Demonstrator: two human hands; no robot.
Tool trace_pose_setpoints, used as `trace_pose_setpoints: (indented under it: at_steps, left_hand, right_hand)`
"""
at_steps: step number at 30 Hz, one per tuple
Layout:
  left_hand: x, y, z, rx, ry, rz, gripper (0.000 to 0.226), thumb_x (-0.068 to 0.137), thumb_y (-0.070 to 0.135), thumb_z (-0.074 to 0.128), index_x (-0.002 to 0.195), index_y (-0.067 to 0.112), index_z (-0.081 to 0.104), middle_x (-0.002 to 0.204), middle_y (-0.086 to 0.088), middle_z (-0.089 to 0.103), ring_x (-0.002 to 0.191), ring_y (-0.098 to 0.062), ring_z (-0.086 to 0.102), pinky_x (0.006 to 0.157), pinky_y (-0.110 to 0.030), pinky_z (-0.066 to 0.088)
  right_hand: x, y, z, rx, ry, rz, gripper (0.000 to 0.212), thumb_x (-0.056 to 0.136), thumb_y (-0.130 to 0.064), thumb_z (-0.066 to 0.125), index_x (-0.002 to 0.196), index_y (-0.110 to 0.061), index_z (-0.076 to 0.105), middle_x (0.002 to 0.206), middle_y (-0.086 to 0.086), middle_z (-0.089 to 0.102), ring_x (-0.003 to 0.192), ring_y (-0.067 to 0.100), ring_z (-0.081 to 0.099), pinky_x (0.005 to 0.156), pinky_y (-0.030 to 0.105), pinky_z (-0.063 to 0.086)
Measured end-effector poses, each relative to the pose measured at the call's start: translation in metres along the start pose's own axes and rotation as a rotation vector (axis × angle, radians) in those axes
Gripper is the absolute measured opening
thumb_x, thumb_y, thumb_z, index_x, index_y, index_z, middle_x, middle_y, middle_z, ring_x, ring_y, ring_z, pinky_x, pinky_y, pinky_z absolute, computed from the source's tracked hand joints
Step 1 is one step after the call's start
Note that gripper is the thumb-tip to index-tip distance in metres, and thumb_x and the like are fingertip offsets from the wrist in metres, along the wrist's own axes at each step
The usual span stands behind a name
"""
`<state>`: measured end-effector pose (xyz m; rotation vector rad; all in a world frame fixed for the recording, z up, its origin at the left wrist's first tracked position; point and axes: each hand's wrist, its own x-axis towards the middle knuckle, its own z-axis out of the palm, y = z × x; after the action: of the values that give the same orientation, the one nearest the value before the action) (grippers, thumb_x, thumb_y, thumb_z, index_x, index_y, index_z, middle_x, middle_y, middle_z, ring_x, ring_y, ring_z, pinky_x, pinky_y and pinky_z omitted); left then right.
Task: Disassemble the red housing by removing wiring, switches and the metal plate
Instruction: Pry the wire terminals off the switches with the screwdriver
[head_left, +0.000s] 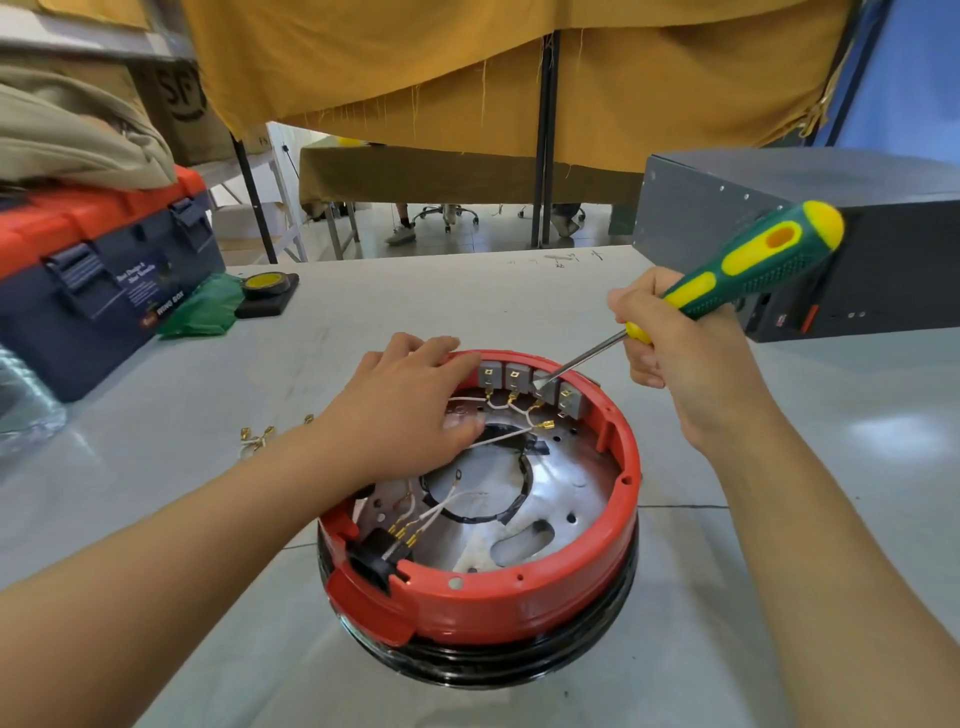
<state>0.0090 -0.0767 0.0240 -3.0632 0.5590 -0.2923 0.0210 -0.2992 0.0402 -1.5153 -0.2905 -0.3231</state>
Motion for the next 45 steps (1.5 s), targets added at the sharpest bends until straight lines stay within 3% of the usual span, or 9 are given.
trace_pose_setpoints:
  at_steps: [6,10,13,20,25,28,32,37,45]
  left_hand:
    - [0.0,0.01,0.001,0.02,-0.014,0.013,0.072,0.088,0.057,0.042,0.149,0.028,0.015,0.147,0.004,0.033,0.126,-0.028,0.032,0.102,-0.043,0.038]
    - [0.003,0.01,0.0,0.018,-0.034,-0.003,0.074,0.087,0.06,0.042,0.148,0.028,0.016,0.15,0.006,0.025,0.123,-0.026,0.031,0.1,-0.039,0.039]
    - [0.009,0.015,0.0,0.082,-0.075,-0.05,0.078,0.086,0.063,0.041,0.149,0.03,0.009,0.153,0.001,0.019,0.13,-0.029,0.025,0.1,-0.042,0.036]
    - [0.027,0.023,-0.005,0.109,-0.099,-0.069,0.074,0.086,0.065,0.041,0.148,0.032,0.017,0.141,-0.001,0.036,0.127,-0.031,0.029,0.085,-0.041,0.044]
    - [0.023,0.021,-0.002,0.047,-0.064,0.029,0.072,0.085,0.062,0.044,0.147,0.037,0.018,0.144,0.004,0.032,0.122,-0.027,0.029,0.09,-0.039,0.043]
    - [0.02,0.019,0.001,0.011,-0.046,0.086,0.073,0.085,0.059,0.046,0.148,0.038,0.015,0.145,0.006,0.029,0.119,-0.026,0.029,0.091,-0.034,0.039]
    - [0.019,0.013,-0.001,-0.008,-0.036,0.137,0.072,0.084,0.061,0.045,0.148,0.041,0.017,0.145,0.009,0.03,0.116,-0.023,0.031,0.097,-0.039,0.04]
    - [0.017,0.008,0.003,-0.043,0.022,0.156,0.067,0.086,0.058,0.046,0.146,0.039,0.024,0.144,0.016,0.034,0.113,-0.019,0.033,0.094,-0.038,0.041]
    - [0.017,0.002,0.012,-0.116,0.06,0.147,0.064,0.086,0.053,0.049,0.144,0.038,0.029,0.148,0.017,0.032,0.121,-0.018,0.03,0.098,-0.039,0.036]
  right_hand:
    - [-0.005,0.0,0.004,-0.115,-0.006,-0.094,0.031,0.085,-0.024,0.063,0.063,-0.011,0.046,0.042,-0.01,0.034,0.038,0.008,0.033,0.039,0.013,0.03]
    - [-0.005,0.001,0.007,-0.122,-0.003,-0.108,0.04,0.088,-0.025,0.063,0.053,-0.022,0.043,0.043,-0.01,0.036,0.038,0.008,0.036,0.041,0.012,0.032]
    - [-0.005,0.0,0.006,-0.132,0.011,-0.115,0.04,0.089,-0.025,0.063,0.055,-0.02,0.042,0.043,-0.01,0.036,0.038,0.008,0.036,0.041,0.013,0.033]
    - [-0.005,-0.001,0.005,-0.205,0.032,-0.178,0.038,0.091,-0.025,0.063,0.064,-0.004,0.047,0.04,-0.009,0.039,0.038,0.006,0.037,0.044,0.011,0.034]
    - [-0.007,-0.002,0.009,-0.269,0.043,-0.212,0.038,0.09,-0.018,0.062,0.057,-0.017,0.044,0.041,-0.013,0.042,0.043,0.003,0.042,0.048,0.007,0.033]
    - [-0.008,-0.003,0.011,-0.287,0.057,-0.239,0.036,0.09,-0.013,0.061,0.058,-0.009,0.044,0.045,-0.009,0.04,0.044,0.004,0.04,0.048,0.007,0.033]
    - [-0.011,-0.004,0.014,-0.323,0.056,-0.285,0.036,0.088,-0.008,0.061,0.059,0.004,0.043,0.048,0.0,0.036,0.046,0.006,0.037,0.048,0.008,0.032]
    - [-0.014,-0.004,0.019,-0.383,0.053,-0.352,0.035,0.088,-0.005,0.061,0.058,0.003,0.044,0.05,0.003,0.037,0.05,0.007,0.038,0.05,0.008,0.033]
    - [-0.016,-0.003,0.022,-0.408,-0.002,-0.375,0.041,0.088,0.002,0.057,0.056,-0.016,0.039,0.051,-0.002,0.037,0.05,0.003,0.042,0.05,0.006,0.032]
